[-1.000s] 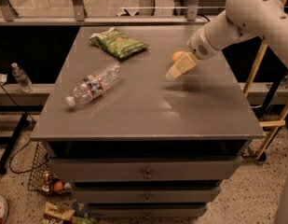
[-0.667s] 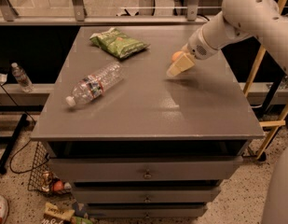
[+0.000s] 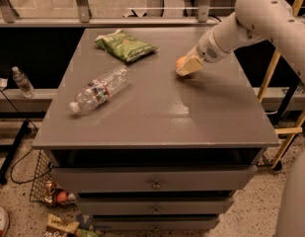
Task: Pick orange
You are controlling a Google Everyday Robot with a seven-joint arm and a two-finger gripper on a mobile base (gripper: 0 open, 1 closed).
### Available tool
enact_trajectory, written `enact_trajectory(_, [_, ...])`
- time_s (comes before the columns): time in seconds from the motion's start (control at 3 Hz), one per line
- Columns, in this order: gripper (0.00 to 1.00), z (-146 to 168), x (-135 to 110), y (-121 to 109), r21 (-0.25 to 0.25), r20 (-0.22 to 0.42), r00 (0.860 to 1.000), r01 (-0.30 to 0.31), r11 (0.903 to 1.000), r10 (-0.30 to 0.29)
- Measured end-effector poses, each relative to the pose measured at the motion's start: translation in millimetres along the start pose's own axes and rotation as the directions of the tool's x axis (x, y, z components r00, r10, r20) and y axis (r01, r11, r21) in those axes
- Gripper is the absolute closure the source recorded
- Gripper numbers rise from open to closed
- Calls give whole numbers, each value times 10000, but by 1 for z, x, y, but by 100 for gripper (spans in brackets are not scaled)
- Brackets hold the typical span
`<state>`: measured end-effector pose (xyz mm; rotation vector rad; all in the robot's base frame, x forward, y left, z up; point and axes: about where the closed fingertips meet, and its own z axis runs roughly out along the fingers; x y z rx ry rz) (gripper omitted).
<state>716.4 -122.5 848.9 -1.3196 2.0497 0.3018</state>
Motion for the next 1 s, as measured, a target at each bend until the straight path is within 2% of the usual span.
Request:
enact_trajectory(0.33, [93,-19,-26,8,-73,997,9937,519,9986,-509])
enact_trajectory(0.67, [100,-41,-57,21,-168,1633,9783,1320,9911,-1275])
enact_trajectory(1.0, [100,-41,-58,21,-181,1646,9775,1365,9905,-1317])
